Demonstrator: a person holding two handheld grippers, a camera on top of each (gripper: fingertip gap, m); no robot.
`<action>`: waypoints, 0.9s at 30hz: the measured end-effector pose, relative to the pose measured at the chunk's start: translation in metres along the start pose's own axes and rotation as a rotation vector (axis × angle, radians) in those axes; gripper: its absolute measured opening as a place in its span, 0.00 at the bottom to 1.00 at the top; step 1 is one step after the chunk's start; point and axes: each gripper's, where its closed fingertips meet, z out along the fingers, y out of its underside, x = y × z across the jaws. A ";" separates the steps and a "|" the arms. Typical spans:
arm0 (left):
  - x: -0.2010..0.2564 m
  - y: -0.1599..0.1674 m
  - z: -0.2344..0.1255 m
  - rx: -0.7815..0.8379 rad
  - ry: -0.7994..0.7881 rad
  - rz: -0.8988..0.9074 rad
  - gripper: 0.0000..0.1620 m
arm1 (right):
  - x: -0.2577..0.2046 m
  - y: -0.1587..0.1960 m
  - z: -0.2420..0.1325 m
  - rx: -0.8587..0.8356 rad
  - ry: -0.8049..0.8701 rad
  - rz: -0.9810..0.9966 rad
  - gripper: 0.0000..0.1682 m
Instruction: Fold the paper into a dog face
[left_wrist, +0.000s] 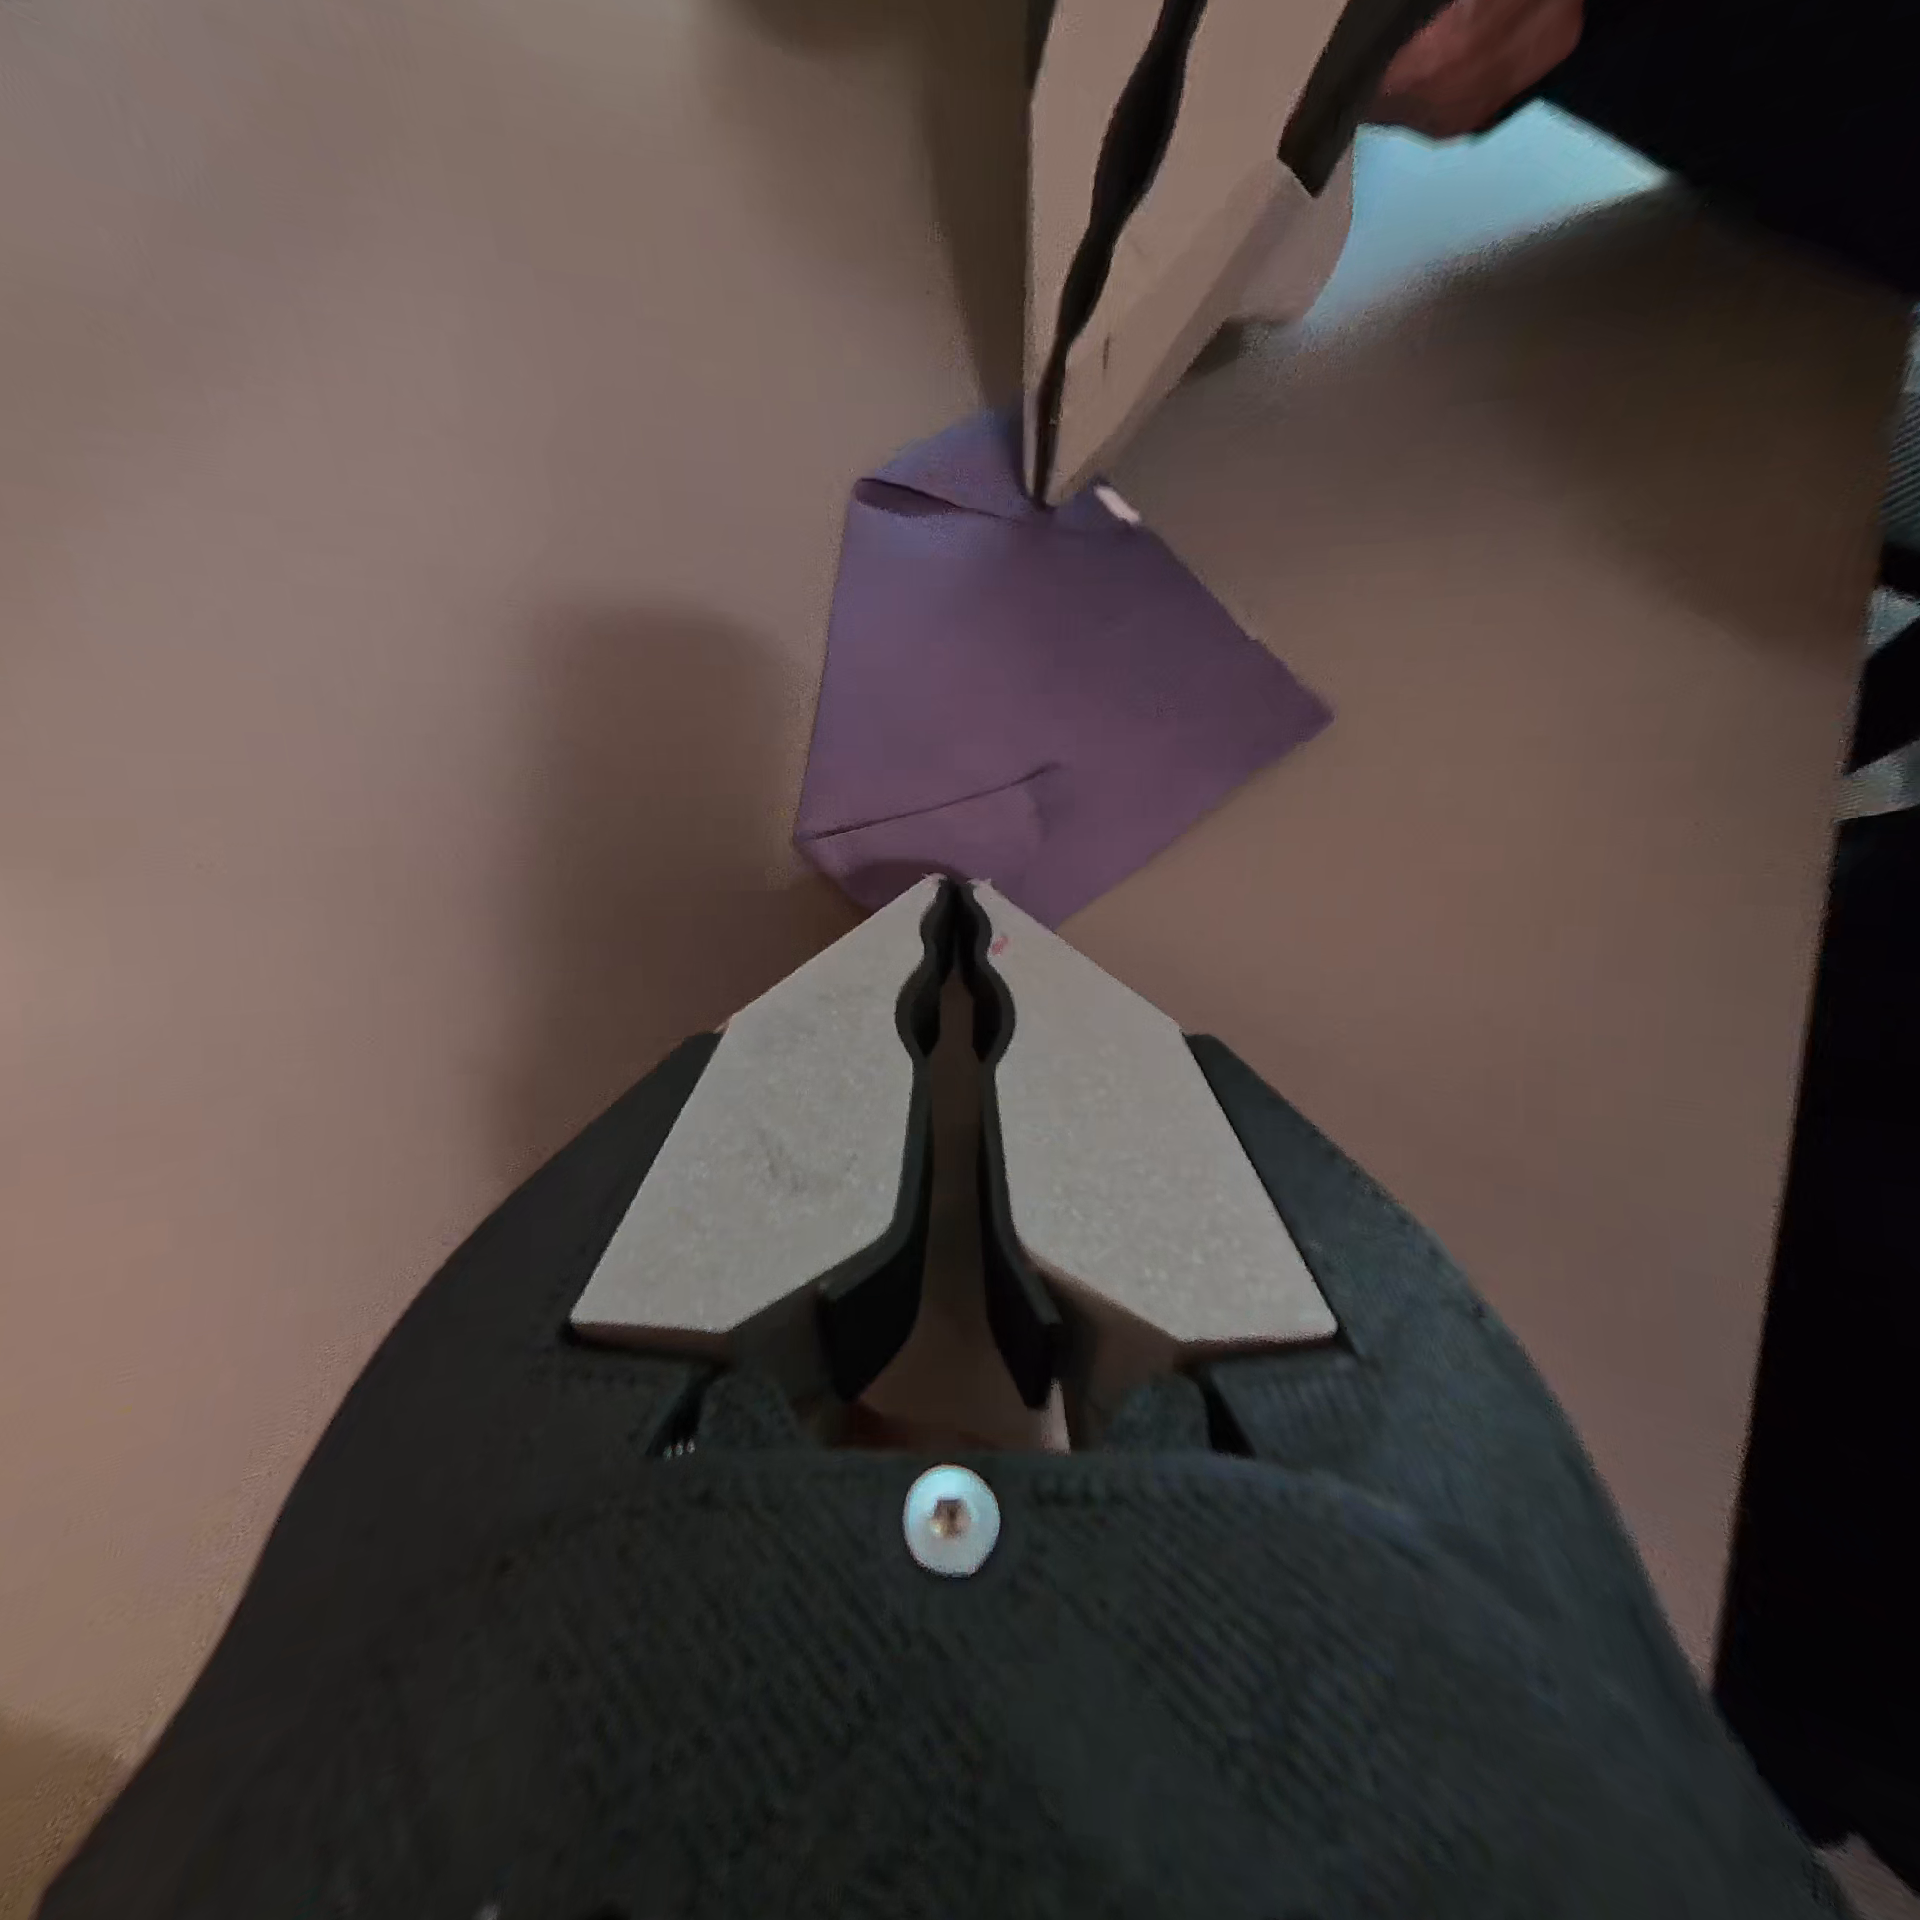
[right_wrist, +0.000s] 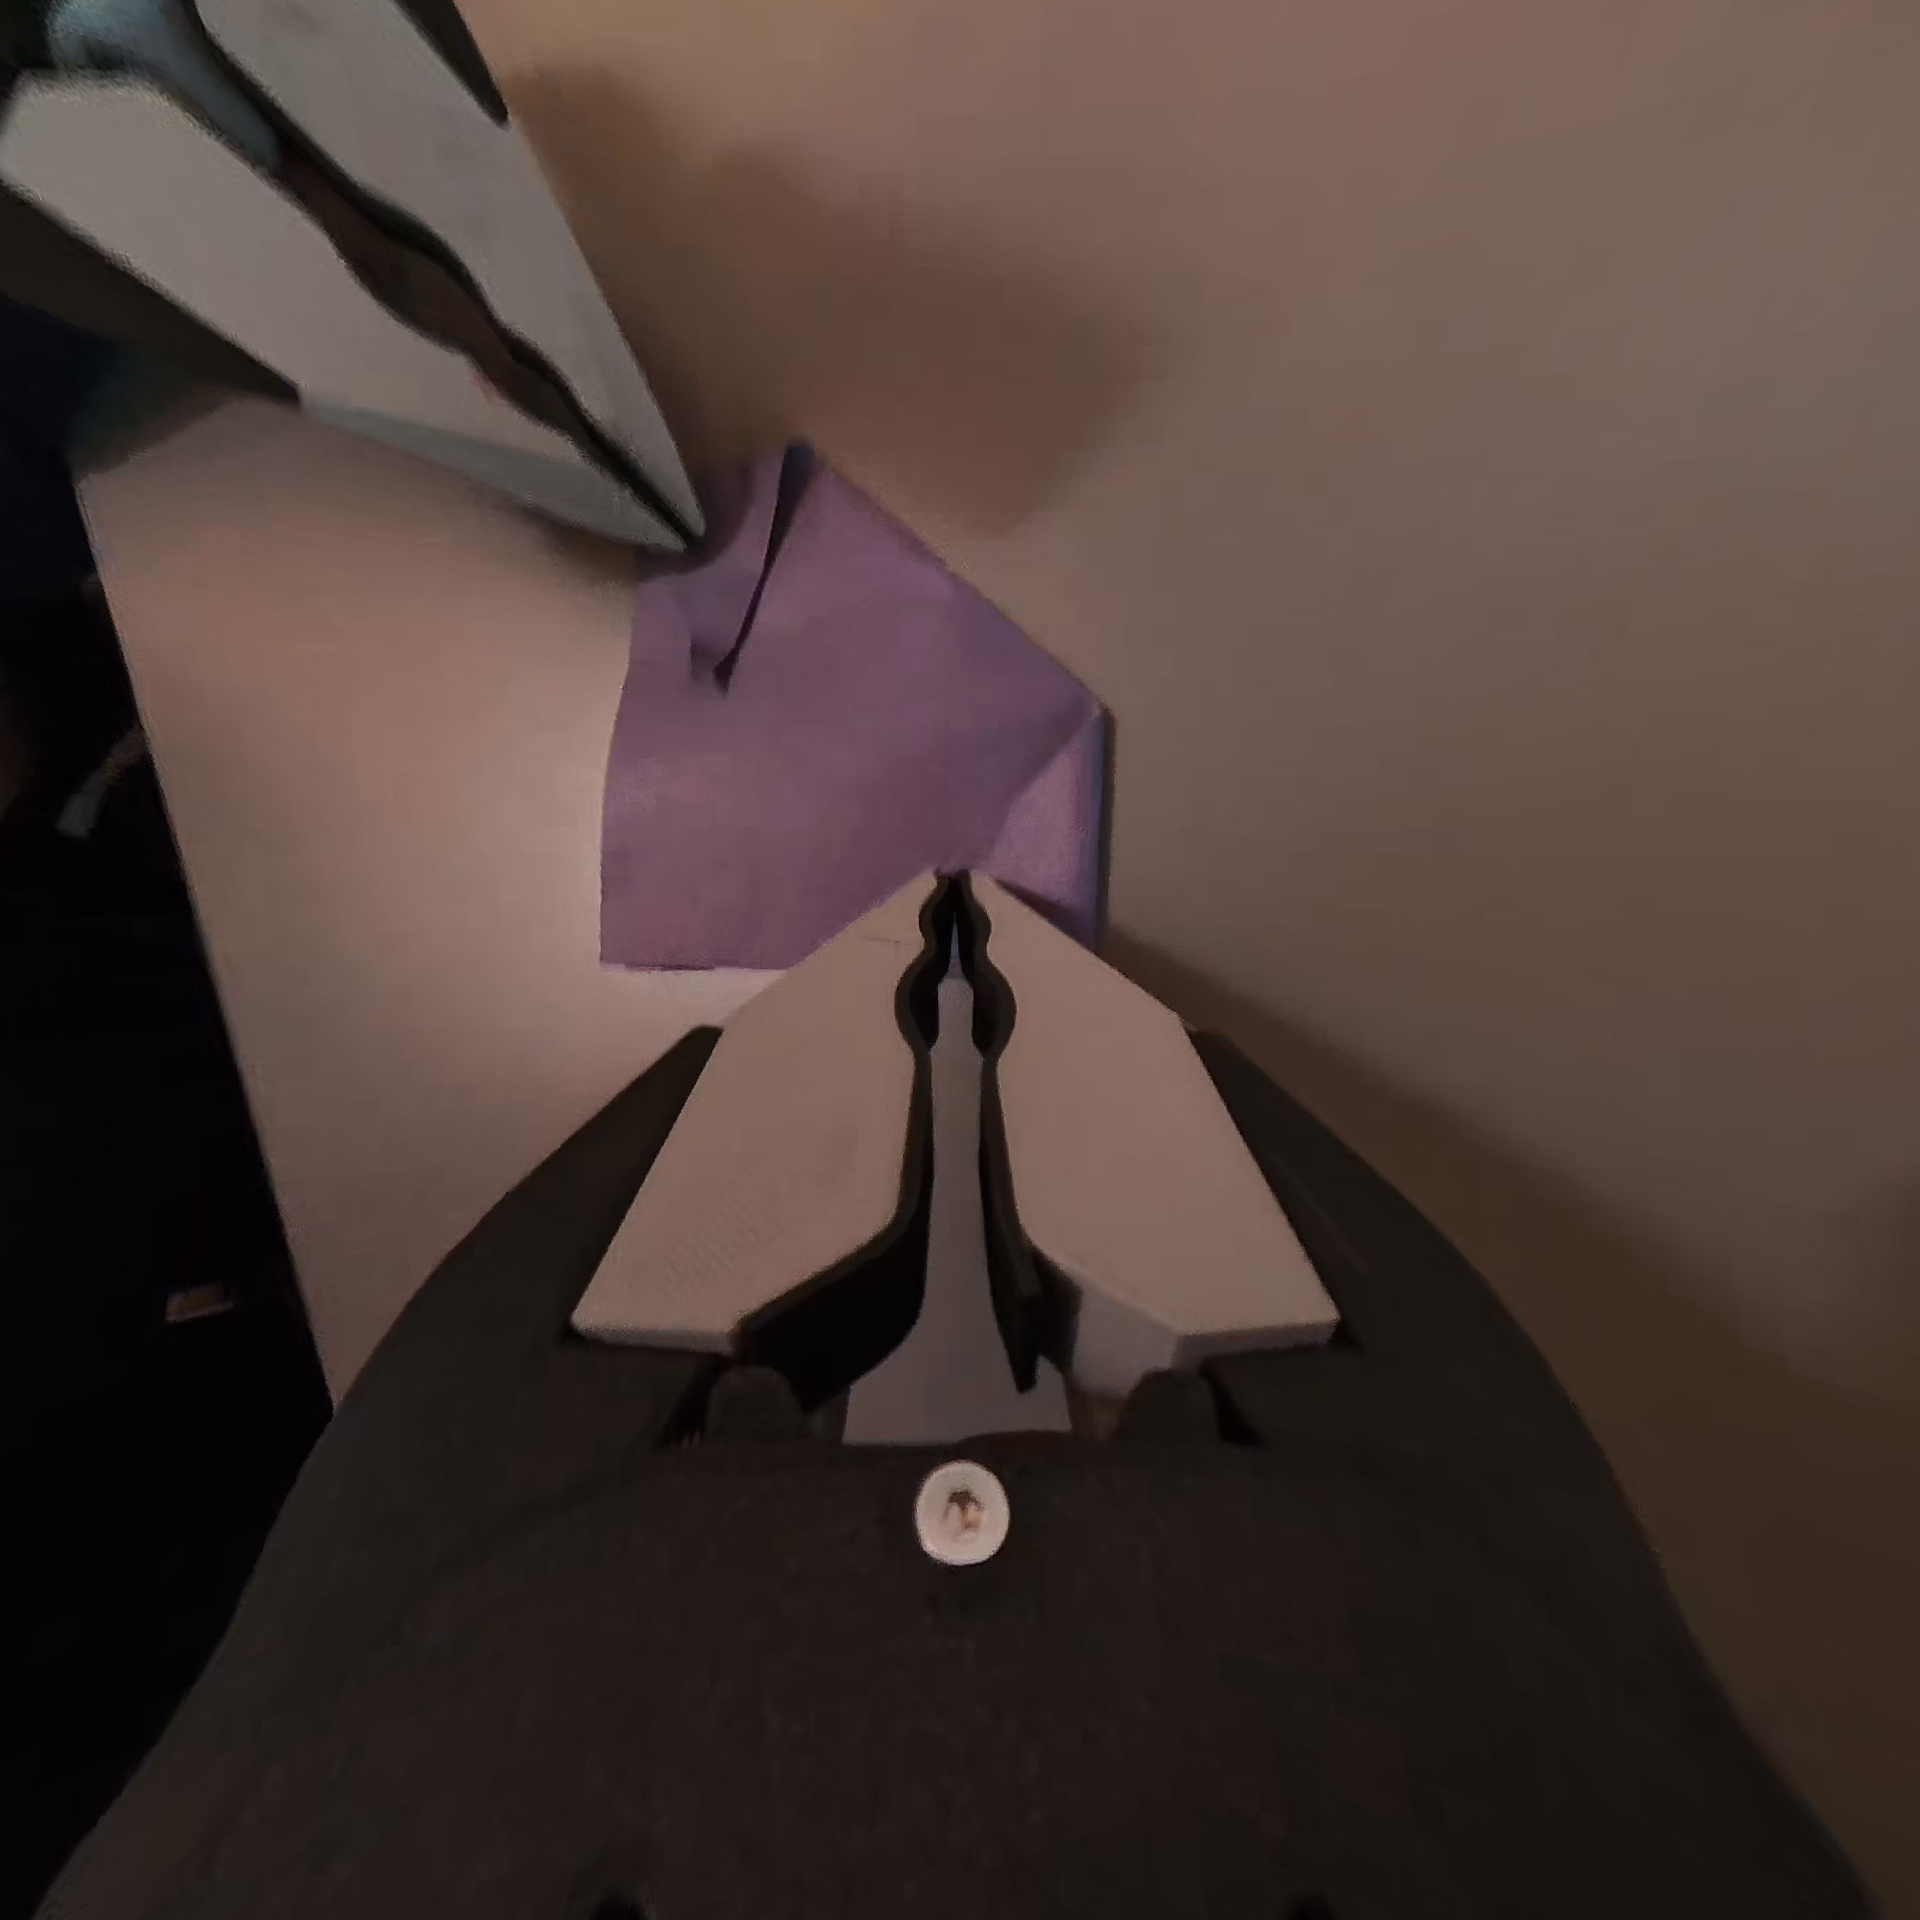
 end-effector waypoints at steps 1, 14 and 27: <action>-0.002 0.000 -0.001 0.004 0.004 -0.025 0.00 | -0.004 0.000 0.001 0.016 -0.041 0.006 0.00; -0.003 0.004 -0.004 -0.004 -0.011 -0.030 0.00 | -0.007 -0.001 0.002 0.083 -0.168 0.107 0.00; -0.015 -0.014 -0.027 0.183 -0.053 -0.088 0.05 | -0.031 -0.038 -0.012 0.230 -0.117 -0.040 0.01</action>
